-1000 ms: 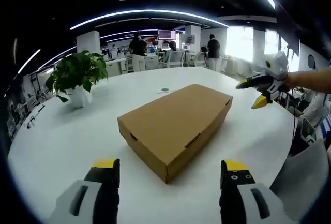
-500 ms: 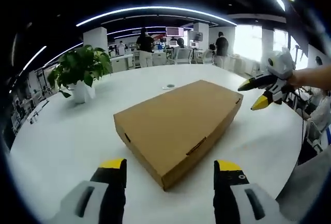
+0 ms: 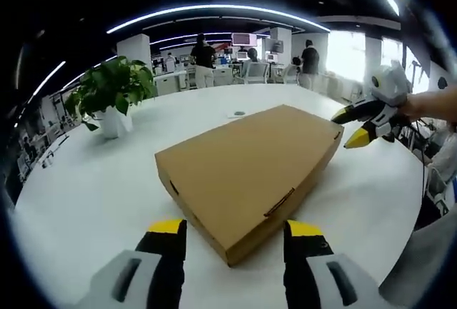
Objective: Operate the shoe box by opening the lid, removing the specified soft item, and placing it in the target area until the item is outside and the box remains undamaged.
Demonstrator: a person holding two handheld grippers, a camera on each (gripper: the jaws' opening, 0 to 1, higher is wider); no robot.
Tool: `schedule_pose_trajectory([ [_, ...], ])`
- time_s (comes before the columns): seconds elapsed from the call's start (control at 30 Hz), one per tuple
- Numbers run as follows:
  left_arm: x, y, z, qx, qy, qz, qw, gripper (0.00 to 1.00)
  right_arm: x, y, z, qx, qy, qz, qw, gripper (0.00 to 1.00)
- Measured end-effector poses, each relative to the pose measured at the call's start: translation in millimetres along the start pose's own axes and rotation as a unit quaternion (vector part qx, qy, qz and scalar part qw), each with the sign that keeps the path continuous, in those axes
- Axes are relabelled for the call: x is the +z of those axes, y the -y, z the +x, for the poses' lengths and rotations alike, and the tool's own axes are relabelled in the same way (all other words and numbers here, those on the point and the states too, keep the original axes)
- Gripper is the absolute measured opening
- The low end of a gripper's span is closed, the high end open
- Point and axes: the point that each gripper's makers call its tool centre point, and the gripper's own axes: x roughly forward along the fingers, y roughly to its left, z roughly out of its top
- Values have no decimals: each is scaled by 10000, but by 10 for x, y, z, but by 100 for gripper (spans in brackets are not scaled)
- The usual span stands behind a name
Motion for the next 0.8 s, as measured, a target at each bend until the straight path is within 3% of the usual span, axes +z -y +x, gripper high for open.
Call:
schedule_pose_trajectory([
  [0.17,-6,10,22,24,9,-22,10000,49,10,15,31,-28,19,-14,10000,44],
  [0.8,-30,8,67,56,-55,-78,9999,50,0,18,73,-245,-34,147,9996,43],
])
